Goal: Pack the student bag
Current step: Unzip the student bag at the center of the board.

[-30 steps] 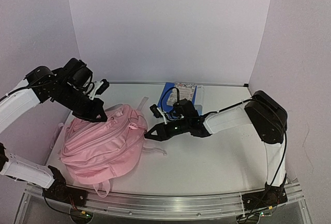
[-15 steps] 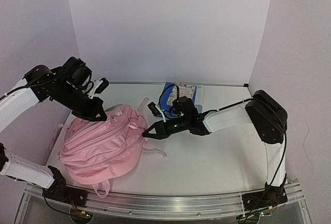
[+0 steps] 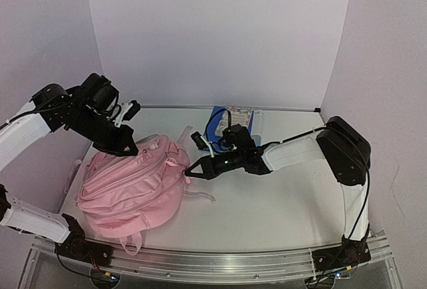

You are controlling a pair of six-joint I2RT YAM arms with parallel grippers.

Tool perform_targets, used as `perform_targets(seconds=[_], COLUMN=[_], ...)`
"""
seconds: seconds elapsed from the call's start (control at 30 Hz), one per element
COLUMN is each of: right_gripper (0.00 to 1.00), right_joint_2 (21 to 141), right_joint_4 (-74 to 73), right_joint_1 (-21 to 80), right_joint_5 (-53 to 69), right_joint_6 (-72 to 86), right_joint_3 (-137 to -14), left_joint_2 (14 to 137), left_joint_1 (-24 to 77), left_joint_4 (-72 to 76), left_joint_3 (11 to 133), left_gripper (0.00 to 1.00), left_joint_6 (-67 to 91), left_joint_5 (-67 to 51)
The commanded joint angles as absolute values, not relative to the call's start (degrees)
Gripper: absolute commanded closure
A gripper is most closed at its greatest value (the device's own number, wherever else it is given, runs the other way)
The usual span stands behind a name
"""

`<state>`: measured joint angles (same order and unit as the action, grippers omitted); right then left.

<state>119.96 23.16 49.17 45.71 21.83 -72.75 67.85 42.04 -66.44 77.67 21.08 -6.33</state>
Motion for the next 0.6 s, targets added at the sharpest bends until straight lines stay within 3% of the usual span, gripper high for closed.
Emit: perform_targets(seconds=[0.0,0.57], right_gripper=[1.00,1.00], right_joint_2=[116.07,107.64], right_joint_4=[26.02,13.65], right_joint_1=[49.99,58.68], right_joint_5=[45.09,27.60], right_joint_6=[21.82,20.10], right_joint_3=[-72.65,-68.29], left_joint_2=[67.45,76.50], left_joint_1=[41.93,41.92], left_joint_4=[-55.03,-42.49], left_joint_3=[81.25,78.72], left_gripper=[1.00,1.00], left_joint_6=[22.55,21.85], left_joint_5=[-5.66,-8.14])
